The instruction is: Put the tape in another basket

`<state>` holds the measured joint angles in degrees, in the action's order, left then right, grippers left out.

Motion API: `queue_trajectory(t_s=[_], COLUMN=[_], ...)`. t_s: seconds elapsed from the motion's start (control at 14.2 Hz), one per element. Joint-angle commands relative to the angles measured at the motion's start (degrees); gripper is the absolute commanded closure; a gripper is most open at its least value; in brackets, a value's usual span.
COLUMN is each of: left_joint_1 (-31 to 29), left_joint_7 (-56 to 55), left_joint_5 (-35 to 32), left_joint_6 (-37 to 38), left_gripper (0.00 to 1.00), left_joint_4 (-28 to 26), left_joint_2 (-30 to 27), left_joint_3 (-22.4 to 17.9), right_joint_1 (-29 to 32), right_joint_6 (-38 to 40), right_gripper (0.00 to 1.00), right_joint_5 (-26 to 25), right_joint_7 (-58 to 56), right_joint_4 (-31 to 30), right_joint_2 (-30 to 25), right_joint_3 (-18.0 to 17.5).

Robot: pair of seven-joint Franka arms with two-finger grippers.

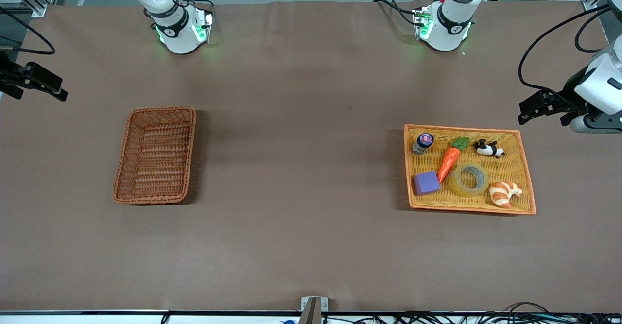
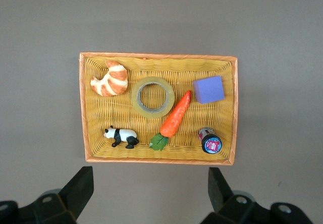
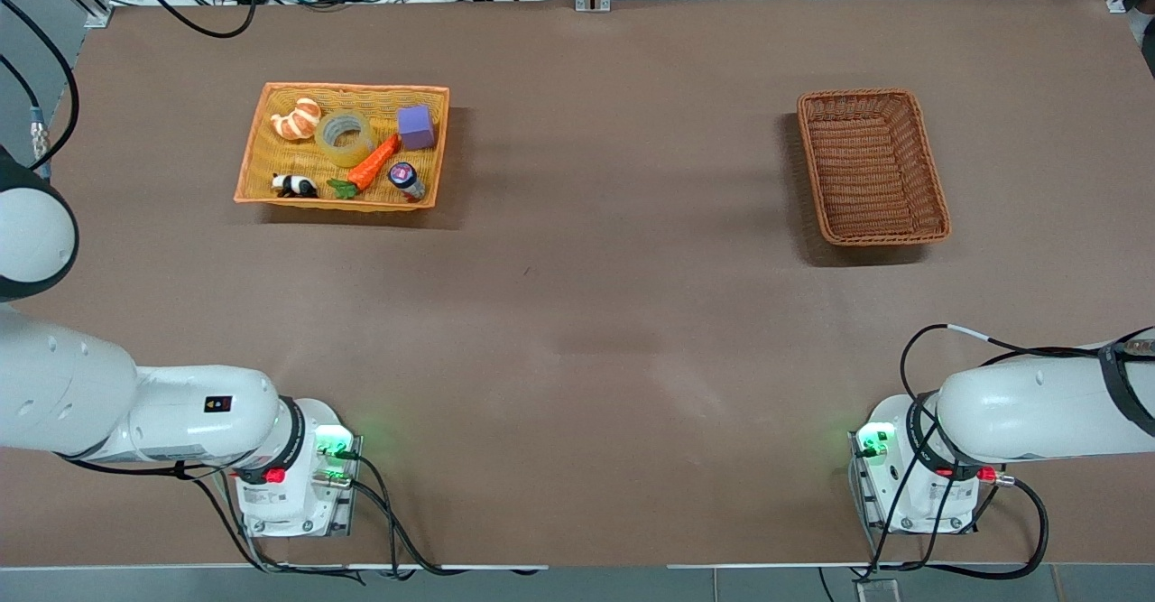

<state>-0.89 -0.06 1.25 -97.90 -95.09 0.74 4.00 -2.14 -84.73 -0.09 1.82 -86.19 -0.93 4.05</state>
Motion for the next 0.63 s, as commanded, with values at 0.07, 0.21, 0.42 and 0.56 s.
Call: queue_trajectory(t_s=[0.07, 0.21, 0.42, 0.56], left_joint_1=[-0.08, -0.86, -4.55, -5.26], left_joint_7=[-0.29, -0.30, 3.03, 3.22], left_joint_5=[0.86, 0.86, 0.77, 0.77], left_joint_6=[-0.44, -1.06, -4.38, -7.81], left_gripper=[0.02, 0.04, 0.07, 0.07], left_joint_4=[0.53, -0.35, -3.33, -4.40], left_joint_2=[0.84, 2.24, 5.13, 7.77], left_joint_3=[-0.58, -0.66, -0.58, -0.58], right_joint_1=[0.12, 0.21, 0.21, 0.21], right_joint_6=[0.27, 0.27, 0.27, 0.27], right_gripper=[0.00, 0.00, 0.00, 0.00], right_joint_5=[0.88, 0.88, 0.88, 0.88], right_joint_7=[0.56, 0.47, 0.47, 0.47], right_joint_4=[-0.20, -0.20, -0.20, -0.20], right_joint_2=[-0.30, -0.30, -0.30, -0.30], right_joint_3=[-0.10, -0.10, -0.10, -0.10])
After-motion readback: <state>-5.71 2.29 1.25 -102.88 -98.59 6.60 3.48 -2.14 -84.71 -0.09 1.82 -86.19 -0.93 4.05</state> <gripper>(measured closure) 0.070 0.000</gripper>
